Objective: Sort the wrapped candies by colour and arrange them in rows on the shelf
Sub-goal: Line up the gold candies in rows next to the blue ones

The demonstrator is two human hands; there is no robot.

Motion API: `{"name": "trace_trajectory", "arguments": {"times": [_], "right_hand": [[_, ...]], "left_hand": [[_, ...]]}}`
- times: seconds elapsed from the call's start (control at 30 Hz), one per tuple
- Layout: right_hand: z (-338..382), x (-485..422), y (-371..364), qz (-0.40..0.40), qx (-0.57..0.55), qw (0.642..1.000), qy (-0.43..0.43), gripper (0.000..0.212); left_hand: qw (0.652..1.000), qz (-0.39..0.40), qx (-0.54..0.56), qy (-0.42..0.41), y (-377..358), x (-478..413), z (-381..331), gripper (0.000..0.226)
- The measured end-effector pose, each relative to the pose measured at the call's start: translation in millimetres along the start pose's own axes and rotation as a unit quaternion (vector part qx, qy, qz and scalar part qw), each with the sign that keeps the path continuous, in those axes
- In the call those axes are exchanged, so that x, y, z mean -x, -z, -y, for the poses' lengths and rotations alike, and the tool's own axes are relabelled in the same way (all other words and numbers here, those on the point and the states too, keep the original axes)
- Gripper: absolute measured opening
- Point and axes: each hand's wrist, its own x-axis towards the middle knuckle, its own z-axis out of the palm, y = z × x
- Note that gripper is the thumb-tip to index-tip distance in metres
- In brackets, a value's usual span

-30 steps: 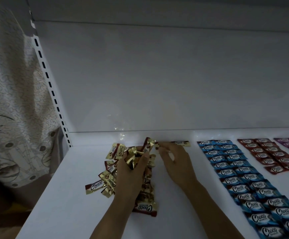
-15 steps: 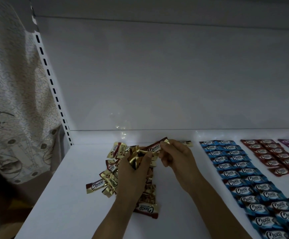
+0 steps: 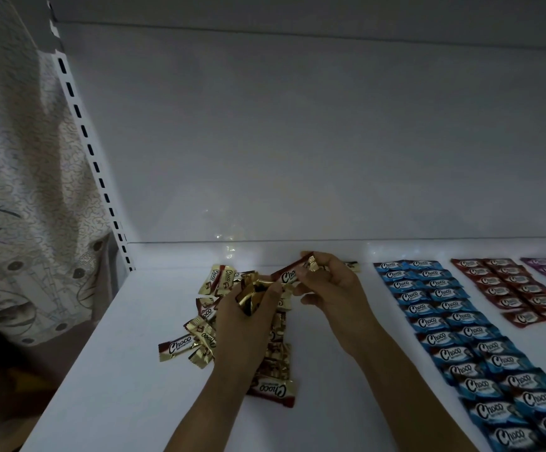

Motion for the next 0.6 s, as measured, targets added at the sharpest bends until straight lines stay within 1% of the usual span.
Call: {"name": "trace_trajectory", "arguments": {"times": [0.07,0.1,0.13,0.17,0.2,0.23,0.27,0.3,0.37,0.43,0.5,0.6], "right_hand": [[-3,-2,1,-0.014,0.015,1.000,0.000,0.032],[-5,-2,1,-0.025,0.045,0.999,0.014,0.035],[-8,-3,2,-0.048,0.115,0.990,0.057,0.038],[-12,-3,5,-0.082,0.221,0.964,0.125,0.040],[-15,-3,7,-0.112,0.335,0.914,0.200,0.042],[-18,-3,8,-0.129,0.425,0.855,0.267,0.040],[-21,-2,8,-0.125,0.486,0.807,0.310,0.038],[-23,-1,8,-0.111,0.528,0.772,0.337,0.037],[-25,-2,6,-0.092,0.577,0.718,0.378,0.039],[-22,-3,8,-0.111,0.600,0.680,0.406,0.040],[-19,-4,10,-0.130,0.610,0.658,0.422,0.040],[-19,-4,6,-0.102,0.612,0.638,0.457,0.037]], "left_hand": [[1.000,0.001,-0.008,-0.005,-1,0,1,0.023],[1.000,-0.003,-0.008,-0.001,-1,0,0,0.024],[1.000,-0.009,-0.007,0.005,0,-1,1,0.024],[1.000,-0.014,-0.004,0.014,1,-1,0,0.025],[1.000,-0.018,-0.002,0.023,2,-1,0,0.025],[0.999,-0.022,0.002,0.033,3,-1,-1,0.026],[0.999,-0.025,0.008,0.045,3,-1,-1,0.027],[0.998,-0.026,0.016,0.059,4,-2,-2,0.027],[0.995,-0.027,0.034,0.087,5,-3,-3,0.028],[0.993,-0.025,0.044,0.106,6,-5,-3,0.029],[0.993,-0.021,0.039,0.106,7,-5,-6,0.028],[0.996,-0.025,0.018,0.087,7,-3,-8,0.028]]}}
